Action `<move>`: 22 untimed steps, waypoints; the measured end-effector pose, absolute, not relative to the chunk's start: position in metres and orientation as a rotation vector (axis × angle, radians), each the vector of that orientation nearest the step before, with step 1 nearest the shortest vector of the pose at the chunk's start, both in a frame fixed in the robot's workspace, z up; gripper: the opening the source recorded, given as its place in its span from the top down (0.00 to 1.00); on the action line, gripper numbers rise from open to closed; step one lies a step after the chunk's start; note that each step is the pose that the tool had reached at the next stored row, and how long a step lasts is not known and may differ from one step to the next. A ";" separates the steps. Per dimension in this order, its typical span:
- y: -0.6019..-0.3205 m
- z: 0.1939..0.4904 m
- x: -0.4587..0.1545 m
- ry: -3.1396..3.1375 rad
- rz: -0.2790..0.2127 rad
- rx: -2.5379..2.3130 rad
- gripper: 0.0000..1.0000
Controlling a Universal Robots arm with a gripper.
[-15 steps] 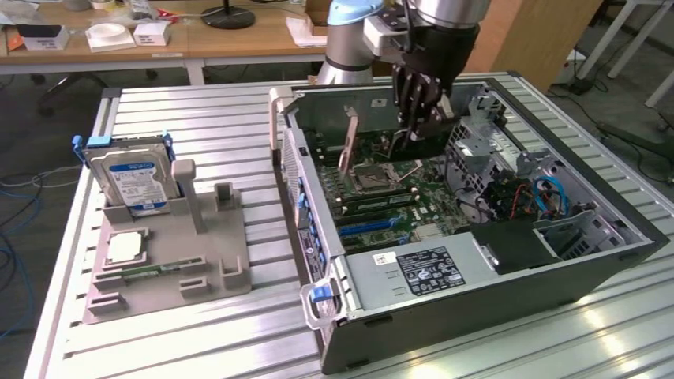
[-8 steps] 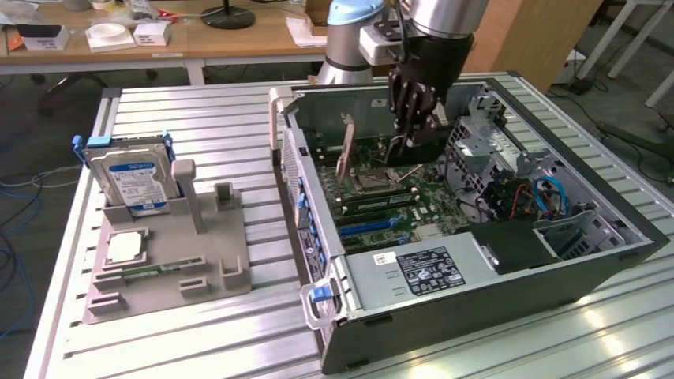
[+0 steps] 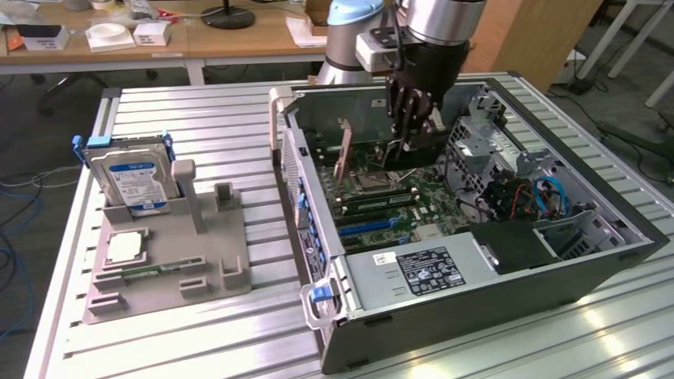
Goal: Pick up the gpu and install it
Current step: 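Insert the gpu into the slot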
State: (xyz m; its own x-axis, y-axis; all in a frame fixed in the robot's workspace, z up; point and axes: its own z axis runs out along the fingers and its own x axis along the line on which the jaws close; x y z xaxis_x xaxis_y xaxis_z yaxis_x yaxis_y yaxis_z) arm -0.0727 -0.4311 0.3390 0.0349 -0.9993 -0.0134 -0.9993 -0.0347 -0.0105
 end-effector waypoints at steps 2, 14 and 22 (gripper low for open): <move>-0.431 0.339 -0.074 2.171 0.004 -2.247 0.74; -0.434 0.330 -0.078 2.209 0.003 -2.210 0.74; -0.442 0.326 -0.081 2.212 0.003 -2.207 0.74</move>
